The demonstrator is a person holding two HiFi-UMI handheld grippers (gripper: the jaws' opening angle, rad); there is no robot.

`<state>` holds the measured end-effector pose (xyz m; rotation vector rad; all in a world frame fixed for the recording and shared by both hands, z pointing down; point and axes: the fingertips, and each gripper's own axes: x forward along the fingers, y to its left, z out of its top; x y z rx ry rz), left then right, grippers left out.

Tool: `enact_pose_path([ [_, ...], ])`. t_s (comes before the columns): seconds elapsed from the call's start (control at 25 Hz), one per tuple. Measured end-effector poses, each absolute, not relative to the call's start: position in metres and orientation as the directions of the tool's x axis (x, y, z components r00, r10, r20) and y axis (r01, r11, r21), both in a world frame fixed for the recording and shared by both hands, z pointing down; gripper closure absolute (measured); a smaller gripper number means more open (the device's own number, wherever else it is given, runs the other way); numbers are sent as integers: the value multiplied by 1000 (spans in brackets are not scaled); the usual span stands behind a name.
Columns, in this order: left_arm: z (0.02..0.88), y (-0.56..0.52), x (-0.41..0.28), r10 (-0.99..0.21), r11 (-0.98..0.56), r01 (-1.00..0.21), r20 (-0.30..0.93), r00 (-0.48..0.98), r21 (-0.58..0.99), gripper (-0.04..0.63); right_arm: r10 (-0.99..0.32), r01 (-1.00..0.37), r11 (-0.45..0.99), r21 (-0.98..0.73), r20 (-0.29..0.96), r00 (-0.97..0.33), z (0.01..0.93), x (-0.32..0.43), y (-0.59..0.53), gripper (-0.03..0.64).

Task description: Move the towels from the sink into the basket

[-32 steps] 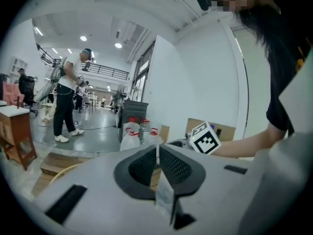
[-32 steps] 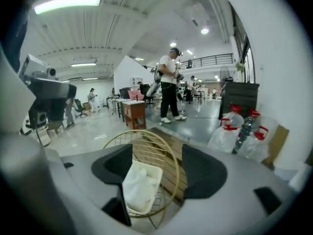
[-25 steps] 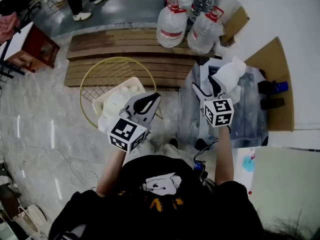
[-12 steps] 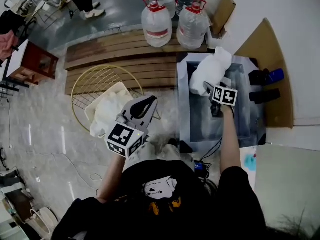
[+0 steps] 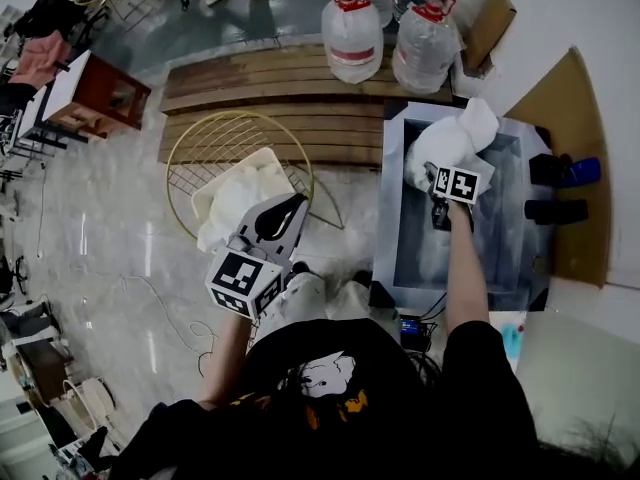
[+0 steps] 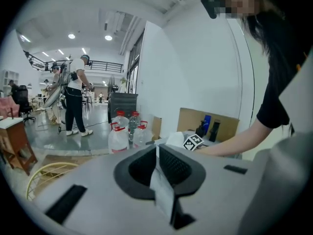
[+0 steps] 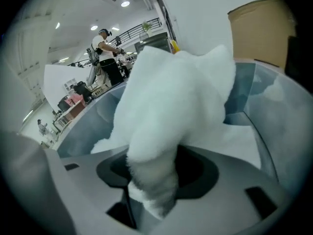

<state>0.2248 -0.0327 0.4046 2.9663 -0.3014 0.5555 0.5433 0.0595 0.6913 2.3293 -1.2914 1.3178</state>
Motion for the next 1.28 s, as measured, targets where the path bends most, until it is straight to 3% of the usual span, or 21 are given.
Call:
enact_pose_path([
  [0.12, 403, -37, 219, -182, -972, -222, 355, 917, 73, 572, -630, -729, -638, -249, 713, 307, 661, 547, 64, 472],
  [0.48, 394, -58, 181, -174, -973, -210, 288, 942, 98, 572, -836, -845, -494, -203, 376, 399, 452, 494, 51, 497],
  [0.68, 390, -83, 135, -187, -968, -222, 254, 949, 118, 572, -921, -897, -381, -226, 177, 346, 325, 430, 9, 497],
  [0.92, 389, -131, 44, -256, -946, -295, 250, 934, 132, 572, -982, -953, -174, -247, -21, 185, 217, 305, -80, 497],
  [1.08, 398, -167, -11, -316, -921, -360, 256, 913, 146, 572, -997, -949, -64, -308, -29, 77, 232, 233, -150, 497],
  [1.28, 417, -195, -71, -390, -880, -445, 279, 877, 168, 572, -990, -930, -42, -364, 140, -10, 336, 162, -222, 497],
])
